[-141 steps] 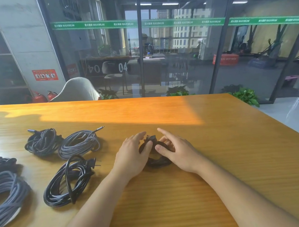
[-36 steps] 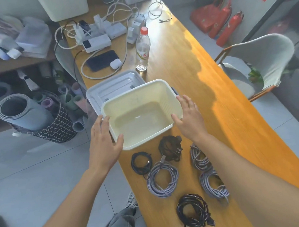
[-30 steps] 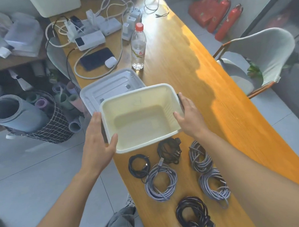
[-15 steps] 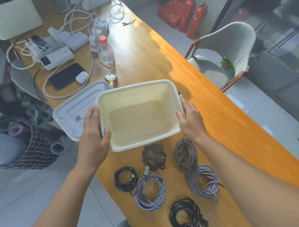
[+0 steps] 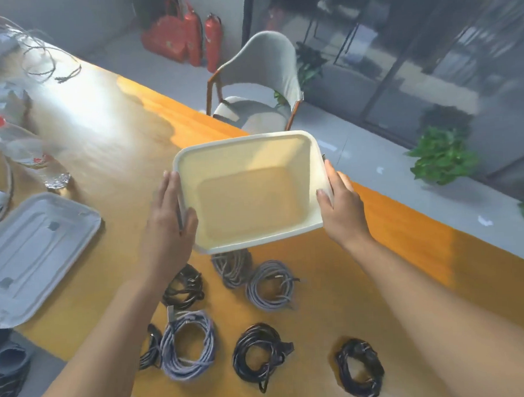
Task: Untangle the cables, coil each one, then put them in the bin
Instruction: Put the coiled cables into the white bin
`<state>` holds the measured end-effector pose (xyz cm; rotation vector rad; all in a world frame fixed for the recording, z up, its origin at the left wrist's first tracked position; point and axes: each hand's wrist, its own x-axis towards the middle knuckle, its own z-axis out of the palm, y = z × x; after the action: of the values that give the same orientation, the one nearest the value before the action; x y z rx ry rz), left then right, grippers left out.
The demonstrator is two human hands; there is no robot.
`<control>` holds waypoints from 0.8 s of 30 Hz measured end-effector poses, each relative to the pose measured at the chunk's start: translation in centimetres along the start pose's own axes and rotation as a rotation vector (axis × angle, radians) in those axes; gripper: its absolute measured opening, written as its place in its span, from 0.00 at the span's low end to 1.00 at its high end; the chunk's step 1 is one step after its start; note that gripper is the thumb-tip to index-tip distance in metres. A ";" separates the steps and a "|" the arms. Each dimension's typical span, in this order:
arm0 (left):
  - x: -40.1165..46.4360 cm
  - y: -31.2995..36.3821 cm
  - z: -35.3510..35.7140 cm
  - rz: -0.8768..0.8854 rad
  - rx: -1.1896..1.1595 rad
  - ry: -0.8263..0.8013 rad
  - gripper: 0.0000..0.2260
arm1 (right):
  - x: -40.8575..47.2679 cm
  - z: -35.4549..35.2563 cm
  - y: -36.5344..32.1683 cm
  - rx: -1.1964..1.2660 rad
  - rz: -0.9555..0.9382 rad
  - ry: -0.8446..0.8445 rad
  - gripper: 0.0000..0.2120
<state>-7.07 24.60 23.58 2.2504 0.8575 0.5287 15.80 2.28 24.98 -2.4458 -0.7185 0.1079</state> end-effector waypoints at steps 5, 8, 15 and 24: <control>-0.9 5.6 5.4 0.099 -0.042 -0.133 0.31 | -3.3 -5.2 7.5 -0.009 0.110 0.058 0.28; -2.5 8.1 9.0 0.124 -0.033 -0.235 0.31 | -6.3 -7.5 12.4 -0.004 0.171 0.060 0.29; -7.3 15.0 17.9 0.147 0.010 -0.432 0.29 | -14.5 -11.6 21.9 0.051 0.396 0.067 0.28; -11.2 18.3 25.3 0.160 0.048 -0.551 0.28 | -20.4 -13.0 28.8 0.188 0.558 0.079 0.27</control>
<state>7.30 -4.68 17.31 2.3452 0.4138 -0.0555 14.99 -34.70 18.08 -2.3841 0.0242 0.2782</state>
